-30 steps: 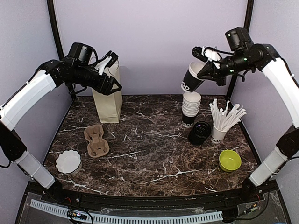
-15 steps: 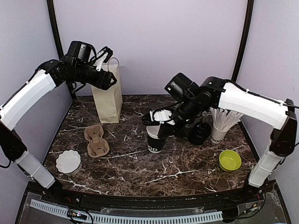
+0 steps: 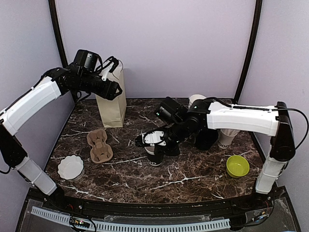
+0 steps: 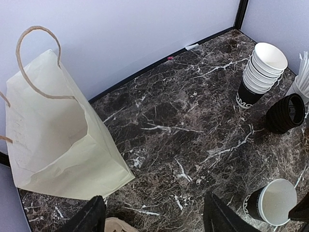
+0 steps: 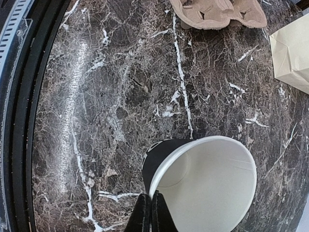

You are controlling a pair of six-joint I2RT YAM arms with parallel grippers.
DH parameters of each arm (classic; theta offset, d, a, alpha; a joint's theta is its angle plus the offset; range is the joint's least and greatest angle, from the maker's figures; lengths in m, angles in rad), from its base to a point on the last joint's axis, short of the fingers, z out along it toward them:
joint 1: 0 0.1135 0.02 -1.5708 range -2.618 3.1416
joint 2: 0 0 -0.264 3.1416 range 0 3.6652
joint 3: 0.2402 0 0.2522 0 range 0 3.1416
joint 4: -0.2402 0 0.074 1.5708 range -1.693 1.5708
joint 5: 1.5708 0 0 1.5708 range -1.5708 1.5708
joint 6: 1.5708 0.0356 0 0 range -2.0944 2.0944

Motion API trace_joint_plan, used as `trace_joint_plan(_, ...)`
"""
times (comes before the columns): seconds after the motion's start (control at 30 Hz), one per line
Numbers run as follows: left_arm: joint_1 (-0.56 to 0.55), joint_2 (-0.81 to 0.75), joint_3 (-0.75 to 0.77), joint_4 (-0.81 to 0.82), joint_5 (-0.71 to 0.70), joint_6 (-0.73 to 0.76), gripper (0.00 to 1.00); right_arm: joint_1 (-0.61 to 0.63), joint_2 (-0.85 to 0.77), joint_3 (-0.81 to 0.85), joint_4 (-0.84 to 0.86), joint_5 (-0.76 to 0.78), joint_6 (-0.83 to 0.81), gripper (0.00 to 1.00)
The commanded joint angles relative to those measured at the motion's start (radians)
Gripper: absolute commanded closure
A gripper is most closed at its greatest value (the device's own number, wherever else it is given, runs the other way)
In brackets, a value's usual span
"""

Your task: Pack the takeout coffee

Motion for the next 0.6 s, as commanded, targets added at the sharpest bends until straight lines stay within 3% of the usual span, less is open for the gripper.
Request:
trace_joint_plan(0.0, -0.002, -0.057, -0.019, 0.029, 0.023, -0.011, 0.28, 0.007, 0.016, -0.017, 0.064, 0.027, 0.013, 1.00)
trace_joint_plan(0.27, -0.002, -0.051, -0.021, 0.035, 0.059, -0.004, 0.28, 0.011, 0.039, -0.035, 0.061, -0.003, 0.020, 1.00)
trace_joint_plan(0.37, -0.002, -0.051, -0.024, 0.036, 0.063, -0.003, 0.28, 0.014, 0.040, -0.032, 0.054, -0.009, 0.018, 0.96)
trace_joint_plan(0.47, -0.003, -0.050, -0.026, 0.032, 0.066, -0.001, 0.28, 0.016, 0.047, -0.006, 0.007, -0.037, 0.002, 0.86)
trace_joint_plan(0.57, -0.002, -0.051, -0.022, 0.027, 0.090, 0.000, 0.28, 0.013, 0.038, 0.077, -0.111, -0.144, -0.024, 0.69)
